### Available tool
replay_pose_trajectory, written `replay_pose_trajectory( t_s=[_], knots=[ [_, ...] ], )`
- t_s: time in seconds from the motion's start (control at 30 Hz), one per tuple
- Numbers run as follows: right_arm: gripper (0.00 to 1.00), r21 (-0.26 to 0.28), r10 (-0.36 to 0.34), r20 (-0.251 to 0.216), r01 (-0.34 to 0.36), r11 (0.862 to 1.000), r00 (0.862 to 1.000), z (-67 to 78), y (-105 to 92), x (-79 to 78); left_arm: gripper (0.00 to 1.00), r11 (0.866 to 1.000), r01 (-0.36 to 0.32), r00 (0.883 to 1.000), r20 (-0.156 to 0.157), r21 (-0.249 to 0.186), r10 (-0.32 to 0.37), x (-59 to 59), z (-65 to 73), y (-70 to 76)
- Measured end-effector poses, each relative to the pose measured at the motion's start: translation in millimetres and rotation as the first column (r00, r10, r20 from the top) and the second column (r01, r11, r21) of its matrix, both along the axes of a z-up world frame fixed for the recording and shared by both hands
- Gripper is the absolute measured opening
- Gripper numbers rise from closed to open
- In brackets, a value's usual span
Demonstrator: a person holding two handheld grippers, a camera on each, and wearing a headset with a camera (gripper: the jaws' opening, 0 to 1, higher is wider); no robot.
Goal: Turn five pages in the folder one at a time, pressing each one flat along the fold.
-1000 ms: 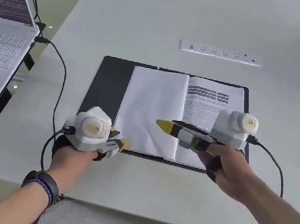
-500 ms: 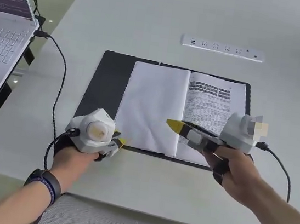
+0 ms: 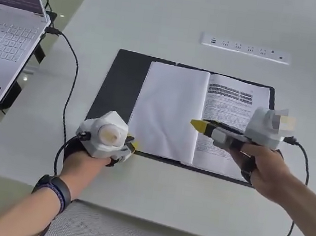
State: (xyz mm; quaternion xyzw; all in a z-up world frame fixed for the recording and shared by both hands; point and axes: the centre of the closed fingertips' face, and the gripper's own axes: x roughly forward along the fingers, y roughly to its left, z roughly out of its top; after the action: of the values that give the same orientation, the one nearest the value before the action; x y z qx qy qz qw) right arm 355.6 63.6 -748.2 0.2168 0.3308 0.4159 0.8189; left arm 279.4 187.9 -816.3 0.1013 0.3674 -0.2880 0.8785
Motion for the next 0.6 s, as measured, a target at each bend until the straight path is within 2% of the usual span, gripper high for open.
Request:
replay_pose_trajectory(
  t_s=[0.17, 0.43, 0.6],
  knots=[
    [0.24, 0.042, -0.039, -0.007, 0.039, 0.998, 0.999, 2.7, 3.7, 15.9, 0.11, 1.000, -0.009, 1.000, -0.009, -0.010, 0.009, 0.0, 0.0, -0.3],
    [0.16, 0.047, -0.096, -0.033, 0.098, 0.994, 0.995, -10.7, 6.3, 39.4, 0.12, 1.000, -0.005, 1.000, -0.016, -0.016, 0.005, 0.1, -0.4, -0.2],
    [0.06, 0.044, -0.126, -0.046, 0.128, 0.991, 0.991, -23.4, 8.3, 49.7, 0.11, 1.000, -0.014, 1.000, -0.017, -0.020, 0.014, 0.2, -0.5, -0.3]
  ],
)
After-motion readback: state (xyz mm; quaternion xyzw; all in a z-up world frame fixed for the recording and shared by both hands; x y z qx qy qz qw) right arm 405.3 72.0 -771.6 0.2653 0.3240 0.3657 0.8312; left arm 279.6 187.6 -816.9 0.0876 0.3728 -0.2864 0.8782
